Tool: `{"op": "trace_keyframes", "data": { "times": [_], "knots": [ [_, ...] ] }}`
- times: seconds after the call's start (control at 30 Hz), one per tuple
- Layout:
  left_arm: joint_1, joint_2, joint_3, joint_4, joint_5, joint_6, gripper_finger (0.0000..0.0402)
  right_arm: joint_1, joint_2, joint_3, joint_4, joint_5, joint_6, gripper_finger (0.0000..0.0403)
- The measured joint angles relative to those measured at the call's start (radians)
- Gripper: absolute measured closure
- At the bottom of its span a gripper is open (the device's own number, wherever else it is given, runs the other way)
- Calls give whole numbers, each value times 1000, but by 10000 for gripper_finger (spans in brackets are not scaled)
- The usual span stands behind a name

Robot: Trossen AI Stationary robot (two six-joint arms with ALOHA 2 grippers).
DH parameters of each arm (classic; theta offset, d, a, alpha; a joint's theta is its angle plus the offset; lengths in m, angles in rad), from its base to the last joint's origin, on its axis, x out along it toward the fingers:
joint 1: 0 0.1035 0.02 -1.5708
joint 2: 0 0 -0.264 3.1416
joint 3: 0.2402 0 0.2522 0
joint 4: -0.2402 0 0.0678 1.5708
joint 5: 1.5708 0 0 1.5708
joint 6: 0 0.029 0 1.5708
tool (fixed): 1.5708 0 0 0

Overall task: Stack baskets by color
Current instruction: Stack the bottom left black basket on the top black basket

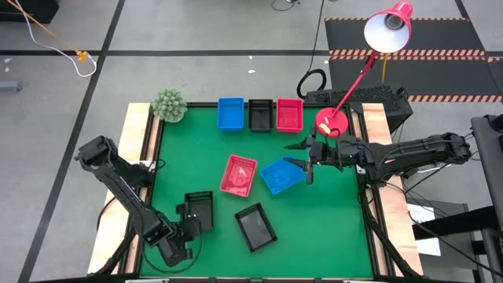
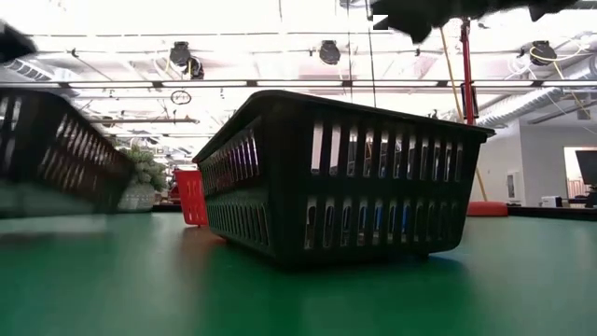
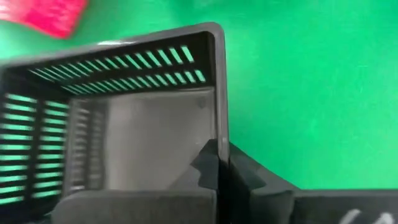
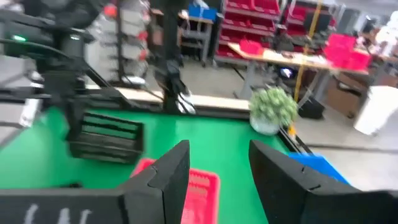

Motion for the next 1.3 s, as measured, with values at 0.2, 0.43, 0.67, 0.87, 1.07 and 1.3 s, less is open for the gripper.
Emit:
{"op": "trace_keyframes", "data": {
  "times": [0.2, 0.43, 0.67, 0.87, 1.07, 1.3],
  "knots": [
    [47, -17, 233, -419, -108, 10, 397, 130, 105, 150, -13, 82, -20, 243],
    [161, -16, 375, -503, -194, 298, 398, 211, 347, 359, -106, 105, -77, 243],
    [324, -16, 420, -552, -276, 498, 399, 229, 577, 571, -171, 105, -92, 243],
    [376, -16, 407, -534, -291, 525, 396, 221, 697, 653, -178, 172, -177, 243],
    [366, -16, 404, -496, -296, 553, 396, 188, 762, 657, -138, 186, -212, 243],
    [366, -16, 403, -389, -296, 641, 397, 182, 804, 657, -56, 182, -266, 243]
  ]
}}
